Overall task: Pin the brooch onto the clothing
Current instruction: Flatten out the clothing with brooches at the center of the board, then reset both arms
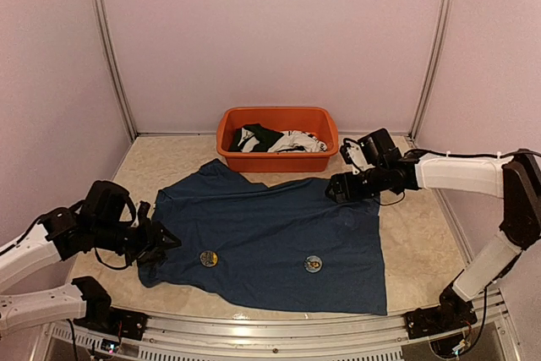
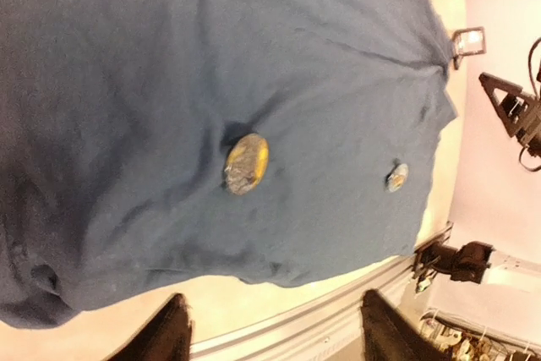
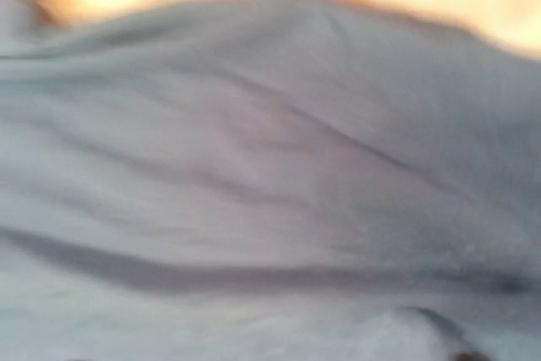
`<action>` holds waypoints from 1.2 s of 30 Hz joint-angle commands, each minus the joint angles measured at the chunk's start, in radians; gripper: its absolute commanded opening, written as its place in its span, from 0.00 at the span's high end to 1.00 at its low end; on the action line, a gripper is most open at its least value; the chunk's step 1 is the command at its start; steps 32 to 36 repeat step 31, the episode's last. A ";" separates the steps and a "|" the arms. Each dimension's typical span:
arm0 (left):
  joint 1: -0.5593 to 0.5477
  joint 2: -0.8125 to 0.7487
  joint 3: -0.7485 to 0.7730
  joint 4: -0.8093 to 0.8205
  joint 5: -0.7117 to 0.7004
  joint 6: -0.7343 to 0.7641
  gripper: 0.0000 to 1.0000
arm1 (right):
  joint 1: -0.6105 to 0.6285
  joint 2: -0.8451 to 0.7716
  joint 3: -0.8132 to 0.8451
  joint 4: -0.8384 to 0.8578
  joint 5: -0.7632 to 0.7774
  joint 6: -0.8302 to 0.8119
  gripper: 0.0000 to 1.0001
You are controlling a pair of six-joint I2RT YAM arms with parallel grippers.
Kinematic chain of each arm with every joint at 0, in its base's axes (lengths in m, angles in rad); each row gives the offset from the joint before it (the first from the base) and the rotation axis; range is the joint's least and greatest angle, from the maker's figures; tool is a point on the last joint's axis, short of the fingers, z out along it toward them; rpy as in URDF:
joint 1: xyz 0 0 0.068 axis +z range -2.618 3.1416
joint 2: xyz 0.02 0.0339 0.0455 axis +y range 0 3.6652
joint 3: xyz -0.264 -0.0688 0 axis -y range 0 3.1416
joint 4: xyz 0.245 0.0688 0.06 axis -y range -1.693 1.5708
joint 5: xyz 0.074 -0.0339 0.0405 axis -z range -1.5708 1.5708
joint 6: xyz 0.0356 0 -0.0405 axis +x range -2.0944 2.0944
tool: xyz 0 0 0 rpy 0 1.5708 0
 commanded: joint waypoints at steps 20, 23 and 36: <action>-0.056 -0.224 0.426 -0.203 -0.520 0.598 0.01 | 0.095 -1.062 -0.131 -0.164 0.072 -0.101 0.00; -0.052 -0.288 0.378 -0.162 -0.530 0.640 0.01 | 0.096 -1.109 -0.143 -0.164 0.109 -0.132 0.00; 0.056 -0.439 0.294 -0.065 -0.462 0.672 0.01 | 0.095 -1.191 -0.205 -0.124 0.194 -0.173 0.00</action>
